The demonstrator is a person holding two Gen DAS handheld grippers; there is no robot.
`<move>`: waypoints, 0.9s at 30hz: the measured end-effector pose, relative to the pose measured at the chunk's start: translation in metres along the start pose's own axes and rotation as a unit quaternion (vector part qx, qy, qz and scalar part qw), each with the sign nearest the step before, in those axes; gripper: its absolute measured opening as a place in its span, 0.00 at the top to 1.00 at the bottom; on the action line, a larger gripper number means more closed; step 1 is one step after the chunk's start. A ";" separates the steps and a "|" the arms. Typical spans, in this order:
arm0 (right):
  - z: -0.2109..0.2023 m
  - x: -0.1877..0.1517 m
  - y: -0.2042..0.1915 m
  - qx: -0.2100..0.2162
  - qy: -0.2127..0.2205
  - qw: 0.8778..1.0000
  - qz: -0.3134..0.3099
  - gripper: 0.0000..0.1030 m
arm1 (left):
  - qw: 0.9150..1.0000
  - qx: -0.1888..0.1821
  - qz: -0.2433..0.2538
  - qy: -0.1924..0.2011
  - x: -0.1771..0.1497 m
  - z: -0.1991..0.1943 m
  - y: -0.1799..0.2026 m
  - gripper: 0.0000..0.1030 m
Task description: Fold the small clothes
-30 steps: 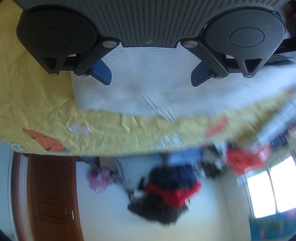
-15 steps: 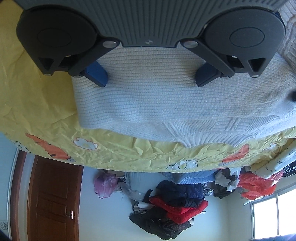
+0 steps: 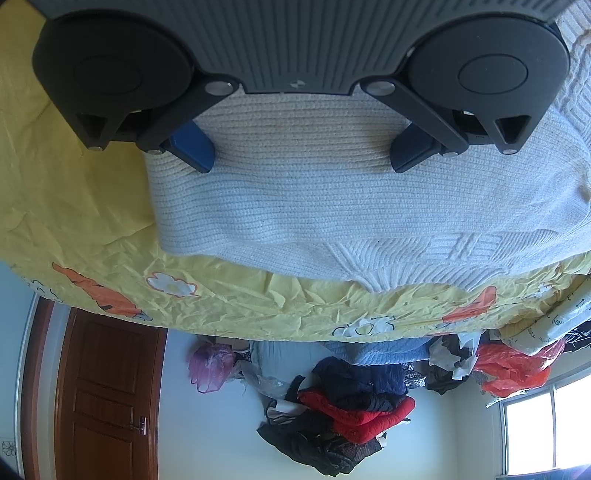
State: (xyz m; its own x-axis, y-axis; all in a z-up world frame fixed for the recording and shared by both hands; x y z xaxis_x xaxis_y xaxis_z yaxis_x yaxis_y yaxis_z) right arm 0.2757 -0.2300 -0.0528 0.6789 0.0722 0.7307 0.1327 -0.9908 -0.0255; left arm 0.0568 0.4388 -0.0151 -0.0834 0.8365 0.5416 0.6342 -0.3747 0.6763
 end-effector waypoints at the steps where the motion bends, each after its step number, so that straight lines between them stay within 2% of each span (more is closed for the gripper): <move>1: 0.000 0.000 0.000 0.000 0.000 1.000 0.000 0.03 | 1.000 -0.011 -0.008 0.000 0.009 0.003 -0.005 0.25; 5: 0.000 0.000 0.000 0.000 0.000 1.000 0.000 0.03 | 0.998 -0.002 -0.055 -0.019 0.025 0.020 -0.029 0.26; 7: 0.000 0.000 0.000 0.001 0.000 1.000 0.001 0.03 | 0.998 0.003 -0.058 -0.024 0.022 0.024 -0.033 0.26; 9: 0.000 0.000 0.000 0.001 0.000 1.000 0.001 0.03 | 0.999 0.008 -0.049 -0.019 0.022 0.024 -0.034 0.37; 11: 0.000 0.000 0.000 0.001 0.000 1.000 0.001 0.03 | 0.999 0.012 -0.037 -0.013 0.019 0.022 -0.033 0.65; 13: 0.000 0.000 0.000 0.001 0.000 1.000 0.001 0.03 | 0.999 0.031 -0.022 -0.012 0.018 0.022 -0.034 0.85; 17: 0.000 0.000 0.000 0.001 0.001 1.000 0.001 0.03 | 0.998 0.056 0.007 -0.002 0.021 0.024 -0.025 0.92; 20: -0.001 0.000 0.000 0.003 0.001 1.000 0.003 0.03 | 0.998 0.027 0.047 0.038 0.019 0.007 0.012 0.92; 23: -0.001 0.000 0.000 0.003 0.002 1.000 0.003 0.03 | 0.991 -0.020 0.122 0.055 -0.005 -0.005 0.077 0.92; 25: -0.001 0.000 0.000 0.003 0.002 1.000 0.004 0.03 | 0.983 -0.066 0.166 0.027 -0.043 -0.006 0.125 0.92; 27: -0.001 0.001 0.000 0.005 0.003 1.000 0.005 0.03 | 0.972 -0.113 0.207 -0.015 -0.094 -0.012 0.168 0.92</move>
State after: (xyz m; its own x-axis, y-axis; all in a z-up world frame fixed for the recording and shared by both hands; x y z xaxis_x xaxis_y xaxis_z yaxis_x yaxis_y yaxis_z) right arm 0.2751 -0.2300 -0.0515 0.6763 0.0610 0.7341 0.1331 -0.9903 -0.0403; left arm 0.1622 0.2921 0.0536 0.1682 0.6058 0.7776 0.4237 -0.7567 0.4979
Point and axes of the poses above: each gripper's, at about its wrist camera, not at the fingertips, and z roughly the way its jaws point, y to its right, x to its top, the point moved 10 cm from there along z, roughly the way its jaws point, and after that the axes turned 7 degrees about -y, right-handed, at the moved point
